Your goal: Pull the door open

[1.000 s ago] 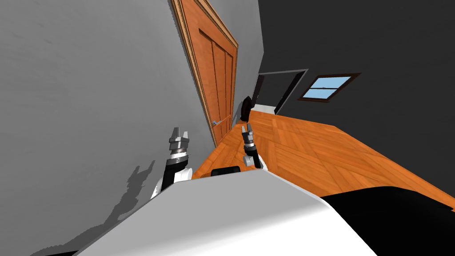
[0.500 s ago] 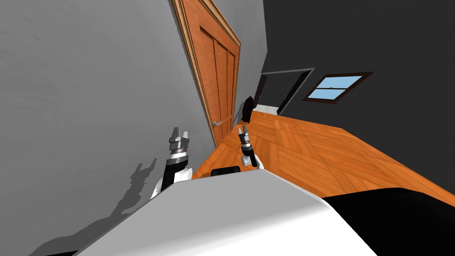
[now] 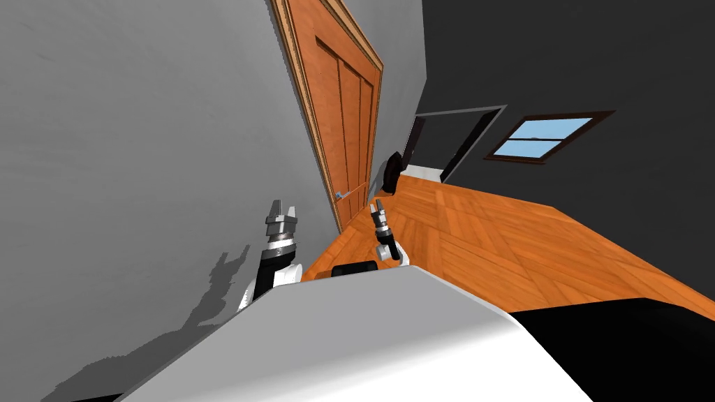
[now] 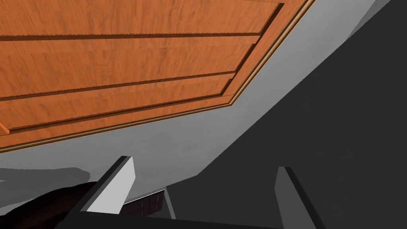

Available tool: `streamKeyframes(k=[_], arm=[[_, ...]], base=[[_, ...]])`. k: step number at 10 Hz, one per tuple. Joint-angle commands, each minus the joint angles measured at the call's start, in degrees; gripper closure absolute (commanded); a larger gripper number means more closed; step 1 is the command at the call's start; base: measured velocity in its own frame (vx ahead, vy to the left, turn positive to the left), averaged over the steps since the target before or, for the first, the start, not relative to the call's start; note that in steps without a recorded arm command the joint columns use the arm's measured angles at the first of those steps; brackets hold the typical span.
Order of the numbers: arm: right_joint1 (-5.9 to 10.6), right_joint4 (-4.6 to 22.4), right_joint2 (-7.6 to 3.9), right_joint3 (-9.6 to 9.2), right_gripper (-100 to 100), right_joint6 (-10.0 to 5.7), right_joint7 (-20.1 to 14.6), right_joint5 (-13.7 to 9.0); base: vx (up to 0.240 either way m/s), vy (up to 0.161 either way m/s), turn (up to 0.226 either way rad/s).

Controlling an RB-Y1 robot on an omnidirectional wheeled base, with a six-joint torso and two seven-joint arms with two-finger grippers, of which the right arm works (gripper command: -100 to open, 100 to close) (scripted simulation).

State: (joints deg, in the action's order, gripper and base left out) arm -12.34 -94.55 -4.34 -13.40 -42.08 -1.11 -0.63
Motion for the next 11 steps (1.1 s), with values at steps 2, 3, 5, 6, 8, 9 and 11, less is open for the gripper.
streamKeyframes(k=[2, 3, 5, 6, 8, 9, 11], arm=[[2.19, 4.43, -0.19, -1.58, -100, -0.58, -0.46, -0.66], [3.27, 6.68, -0.30, -2.27, -100, -0.95, -0.73, -1.00], [4.35, 9.86, -0.40, -2.97, -100, -1.31, -0.99, -1.34], [5.43, 11.91, -0.50, -3.67, -100, -1.67, -1.26, -1.68], [6.51, 14.38, -0.60, -4.37, -100, -2.04, -1.52, -2.02], [6.51, 14.65, -0.60, -4.37, -100, -2.04, -1.52, -2.02], [8.67, 18.66, -0.75, -5.77, -100, -2.76, -2.05, -2.70]], base=[[0.059, -0.043, 0.086], [0.091, -0.061, 0.119], [0.081, -0.040, 0.074], [0.045, -0.032, 0.051], [0.033, -0.024, 0.058], [0.034, -0.027, 0.041], [0.055, -0.051, 0.089]])
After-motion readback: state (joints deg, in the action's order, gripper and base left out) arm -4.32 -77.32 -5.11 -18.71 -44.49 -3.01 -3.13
